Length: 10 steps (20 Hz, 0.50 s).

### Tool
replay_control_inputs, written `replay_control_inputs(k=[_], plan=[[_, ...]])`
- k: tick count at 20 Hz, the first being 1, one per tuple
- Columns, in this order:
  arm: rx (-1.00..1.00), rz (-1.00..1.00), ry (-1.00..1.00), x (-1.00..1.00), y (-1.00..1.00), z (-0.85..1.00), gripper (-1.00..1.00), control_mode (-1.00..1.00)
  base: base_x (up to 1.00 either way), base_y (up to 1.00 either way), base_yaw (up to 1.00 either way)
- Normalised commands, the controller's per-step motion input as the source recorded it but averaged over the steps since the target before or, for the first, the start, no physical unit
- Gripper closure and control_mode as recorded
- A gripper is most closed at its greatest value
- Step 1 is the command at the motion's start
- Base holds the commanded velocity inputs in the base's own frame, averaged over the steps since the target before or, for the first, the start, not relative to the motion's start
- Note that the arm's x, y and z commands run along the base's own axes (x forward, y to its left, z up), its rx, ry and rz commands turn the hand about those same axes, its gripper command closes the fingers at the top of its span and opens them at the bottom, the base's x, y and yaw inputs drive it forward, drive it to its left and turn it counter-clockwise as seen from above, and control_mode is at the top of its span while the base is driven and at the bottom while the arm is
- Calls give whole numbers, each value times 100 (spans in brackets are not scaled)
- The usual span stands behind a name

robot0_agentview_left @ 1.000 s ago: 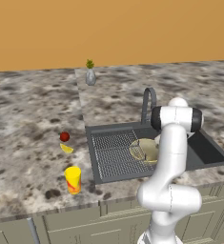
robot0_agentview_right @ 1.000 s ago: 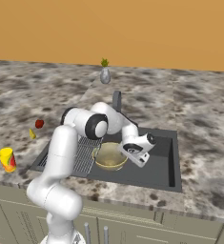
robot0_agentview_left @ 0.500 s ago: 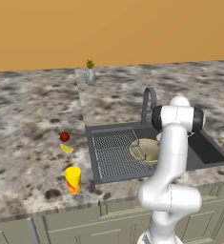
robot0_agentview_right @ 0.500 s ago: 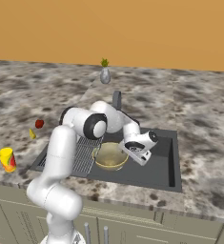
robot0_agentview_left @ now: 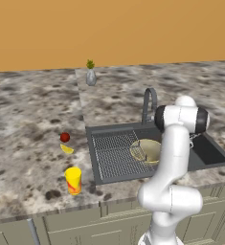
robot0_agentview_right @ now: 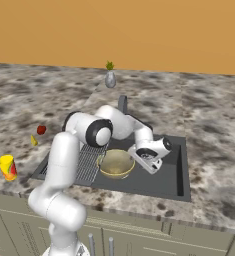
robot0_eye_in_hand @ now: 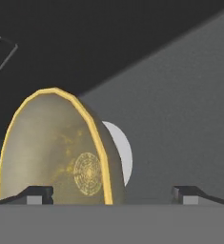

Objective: Remove the lemon wedge and bell pepper from the sink. Then move the bowl and cup from the counter to the sink for washing.

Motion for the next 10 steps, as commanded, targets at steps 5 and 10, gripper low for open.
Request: replay_control_inputs(k=[5, 10], plan=[[9, 1, 0, -17, -17, 24, -100, -100, 0, 0, 0], [4, 2, 0, -16, -16, 28, -100, -100, 0, 0, 0]])
